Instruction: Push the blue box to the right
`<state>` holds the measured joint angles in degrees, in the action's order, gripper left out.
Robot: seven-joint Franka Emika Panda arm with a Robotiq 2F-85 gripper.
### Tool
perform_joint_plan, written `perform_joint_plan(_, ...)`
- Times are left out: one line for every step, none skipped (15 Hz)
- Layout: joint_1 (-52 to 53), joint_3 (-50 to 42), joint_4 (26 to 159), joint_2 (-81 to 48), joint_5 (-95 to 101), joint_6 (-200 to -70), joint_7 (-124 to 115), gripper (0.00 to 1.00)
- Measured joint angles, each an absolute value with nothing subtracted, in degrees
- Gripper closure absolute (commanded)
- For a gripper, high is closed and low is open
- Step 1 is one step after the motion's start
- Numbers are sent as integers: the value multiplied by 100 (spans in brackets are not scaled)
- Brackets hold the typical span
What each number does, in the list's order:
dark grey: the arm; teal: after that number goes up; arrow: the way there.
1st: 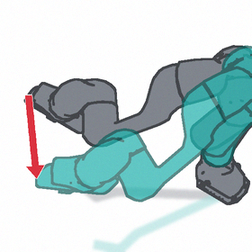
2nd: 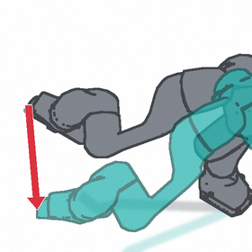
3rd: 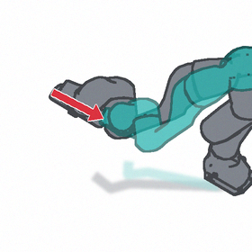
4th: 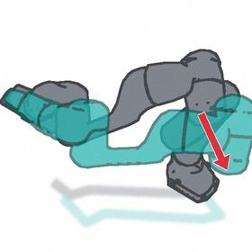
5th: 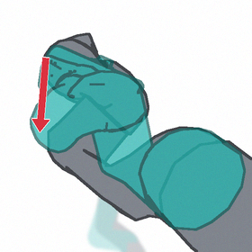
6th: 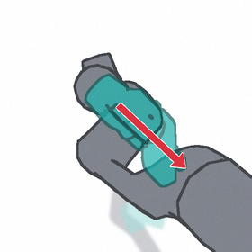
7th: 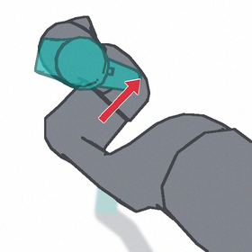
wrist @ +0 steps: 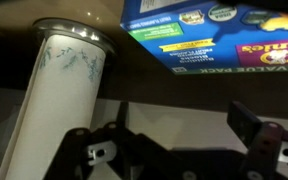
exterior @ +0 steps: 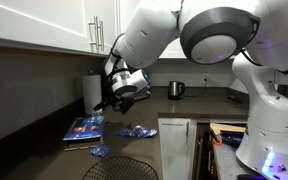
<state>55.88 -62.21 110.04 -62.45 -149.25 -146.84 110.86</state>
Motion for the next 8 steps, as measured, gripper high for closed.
perform_joint_plan(5587, -6194, 11004, -6140, -14925, -14683, 11087, 0)
perform_joint_plan(5567, -6154, 11004, -6046, -14925, -14683, 11090, 0)
perform_joint_plan(5536, -6095, 11004, -5966, -14925, -14682, 11091, 0)
perform_joint_plan(5495, -6018, 11003, -5908, -14925, -14682, 11093, 0)
perform_joint_plan(5452, -5932, 11002, -5866, -14925, -14681, 11097, 0)
perform_joint_plan(5398, -5830, 10997, -5839, -14925, -14681, 11109, 0)
perform_joint_plan(5338, -5722, 10986, -5832, -14925, -14681, 11130, 0)
perform_joint_plan(5274, -5609, 10972, -5832, -14925, -14683, 11162, 0)
